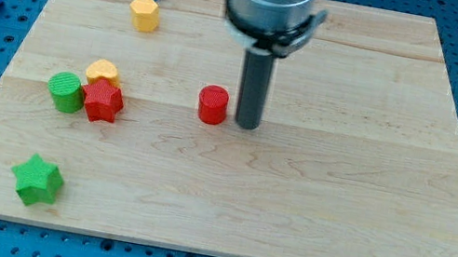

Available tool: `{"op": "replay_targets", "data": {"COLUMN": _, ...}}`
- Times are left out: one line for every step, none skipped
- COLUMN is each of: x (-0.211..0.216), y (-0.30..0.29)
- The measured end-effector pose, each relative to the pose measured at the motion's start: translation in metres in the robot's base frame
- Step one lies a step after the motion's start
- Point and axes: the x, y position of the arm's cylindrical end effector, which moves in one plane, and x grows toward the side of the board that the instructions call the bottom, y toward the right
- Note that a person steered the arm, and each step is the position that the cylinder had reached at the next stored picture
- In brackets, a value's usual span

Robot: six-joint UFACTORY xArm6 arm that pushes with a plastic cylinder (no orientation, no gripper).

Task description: Move the red circle into the right side of the yellow heart

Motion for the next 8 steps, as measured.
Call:
{"op": "replay_targets", "data": {"x": 0.002, "y": -0.025}}
{"op": "replay_targets", "data": {"x": 0.023, "y": -0.077}}
{"op": "replay_targets", "data": {"x": 0.017, "y": -0.102}}
{"op": "replay_targets", "data": {"x": 0.005, "y": -0.105}}
{"op": "replay_targets", "data": {"x": -0.007, "y": -0.091}}
{"op": "replay_targets", "data": {"x": -0.009, "y": -0.102}}
{"op": "replay_targets", "data": {"x": -0.009, "y": -0.126}}
{"op": "replay_targets", "data": {"x": -0.009, "y": -0.138}}
